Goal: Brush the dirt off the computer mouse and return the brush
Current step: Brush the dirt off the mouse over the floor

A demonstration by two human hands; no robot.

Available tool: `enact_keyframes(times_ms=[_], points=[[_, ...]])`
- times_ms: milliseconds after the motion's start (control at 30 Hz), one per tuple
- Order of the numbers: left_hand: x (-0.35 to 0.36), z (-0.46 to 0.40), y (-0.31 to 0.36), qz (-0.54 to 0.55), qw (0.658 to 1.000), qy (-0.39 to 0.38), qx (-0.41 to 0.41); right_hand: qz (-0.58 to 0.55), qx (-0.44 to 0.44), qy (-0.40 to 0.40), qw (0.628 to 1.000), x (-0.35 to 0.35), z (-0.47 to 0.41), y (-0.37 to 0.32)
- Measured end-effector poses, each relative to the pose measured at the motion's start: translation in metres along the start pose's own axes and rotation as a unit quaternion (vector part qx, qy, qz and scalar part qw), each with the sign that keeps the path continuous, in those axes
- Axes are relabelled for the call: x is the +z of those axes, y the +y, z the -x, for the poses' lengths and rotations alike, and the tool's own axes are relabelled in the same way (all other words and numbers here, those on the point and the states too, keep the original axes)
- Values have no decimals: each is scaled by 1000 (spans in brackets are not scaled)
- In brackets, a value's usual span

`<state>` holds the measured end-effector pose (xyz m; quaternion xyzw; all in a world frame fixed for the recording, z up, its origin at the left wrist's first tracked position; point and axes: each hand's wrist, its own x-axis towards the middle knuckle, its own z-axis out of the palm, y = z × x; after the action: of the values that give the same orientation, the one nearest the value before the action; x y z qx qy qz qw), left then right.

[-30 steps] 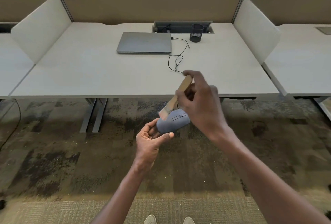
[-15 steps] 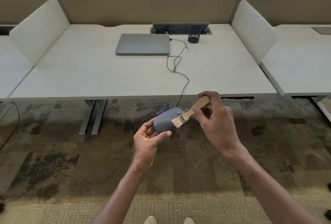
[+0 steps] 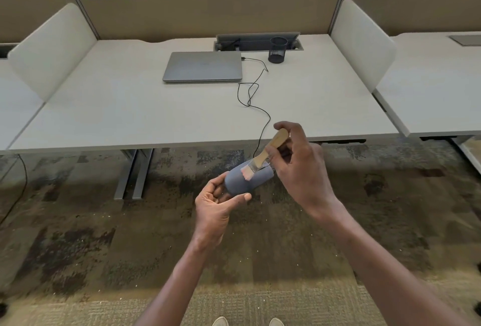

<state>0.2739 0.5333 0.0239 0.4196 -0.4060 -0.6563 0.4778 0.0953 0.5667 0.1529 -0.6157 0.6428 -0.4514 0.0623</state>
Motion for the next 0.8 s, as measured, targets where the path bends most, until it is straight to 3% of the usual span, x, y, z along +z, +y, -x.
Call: enact_keyframes(times_ms=[167, 333, 700, 800], points=[[-1, 0, -1, -1, 1000, 0, 0, 9, -15, 13, 1000, -5, -5, 2], [-1, 0, -4, 4, 1000, -3, -1, 21, -19, -39, 999, -7, -7, 4], [-6, -1, -7, 12, 1000, -1, -2, 47, -9, -7, 999, -17, -9, 22], [-7, 0, -7, 14, 1000, -3, 1, 8, 7, 6, 1000, -16, -10, 25]])
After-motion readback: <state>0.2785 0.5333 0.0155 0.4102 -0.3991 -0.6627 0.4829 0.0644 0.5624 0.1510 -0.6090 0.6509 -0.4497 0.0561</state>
